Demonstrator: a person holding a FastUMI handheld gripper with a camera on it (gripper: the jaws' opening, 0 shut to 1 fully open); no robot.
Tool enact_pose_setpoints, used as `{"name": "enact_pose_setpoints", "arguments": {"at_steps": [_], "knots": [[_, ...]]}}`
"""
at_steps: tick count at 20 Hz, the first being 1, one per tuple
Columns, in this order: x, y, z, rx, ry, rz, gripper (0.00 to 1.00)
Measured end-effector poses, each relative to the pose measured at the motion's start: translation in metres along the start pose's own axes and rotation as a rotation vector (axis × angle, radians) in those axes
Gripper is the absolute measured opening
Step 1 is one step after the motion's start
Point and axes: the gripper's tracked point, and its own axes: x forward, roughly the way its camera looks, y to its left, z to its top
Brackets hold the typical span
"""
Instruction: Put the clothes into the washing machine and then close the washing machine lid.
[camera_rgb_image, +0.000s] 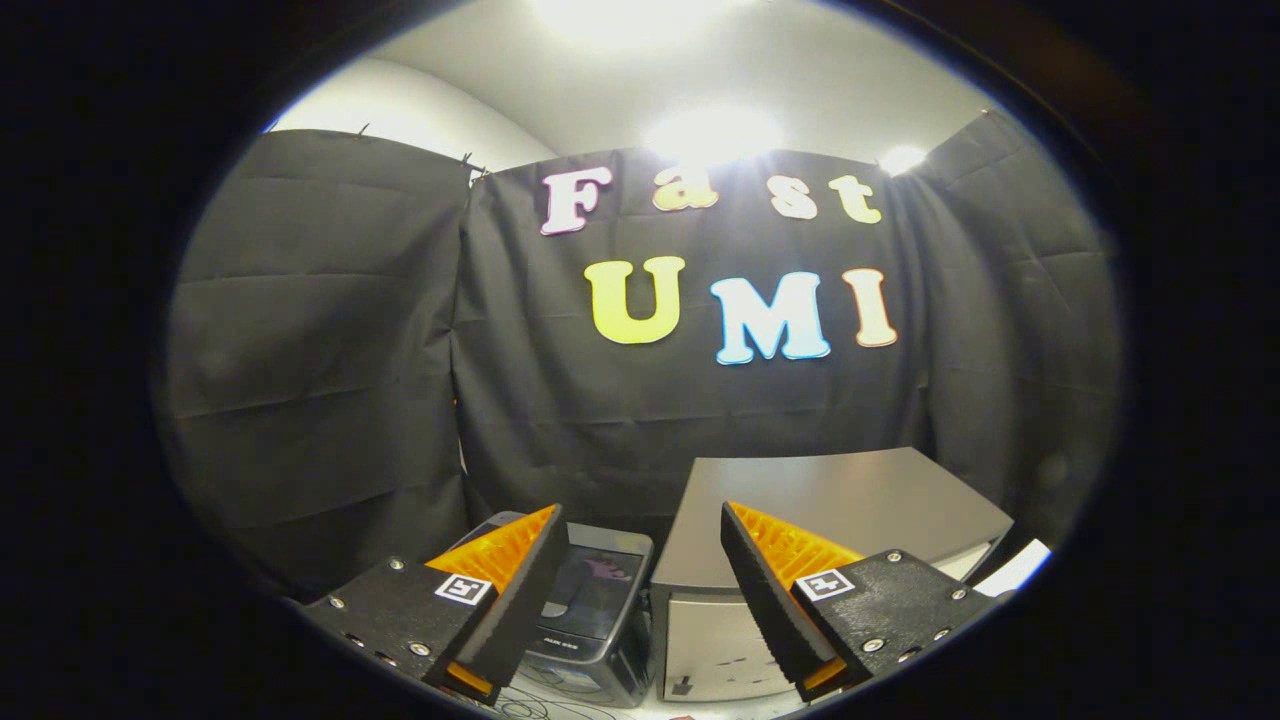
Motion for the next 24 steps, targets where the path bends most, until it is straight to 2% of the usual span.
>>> {"name": "enact_pose_setpoints", "arguments": {"at_steps": [13, 21, 24], "knots": [[-0.088, -0.084, 0.005, 0.035, -0.05, -0.127, 0.95], [-0.108, -0.116, -0.003, 0.061, -0.051, -0.186, 0.95], [-0.109, -0.117, -0.005, 0.061, -0.049, -0.184, 0.95]]}}
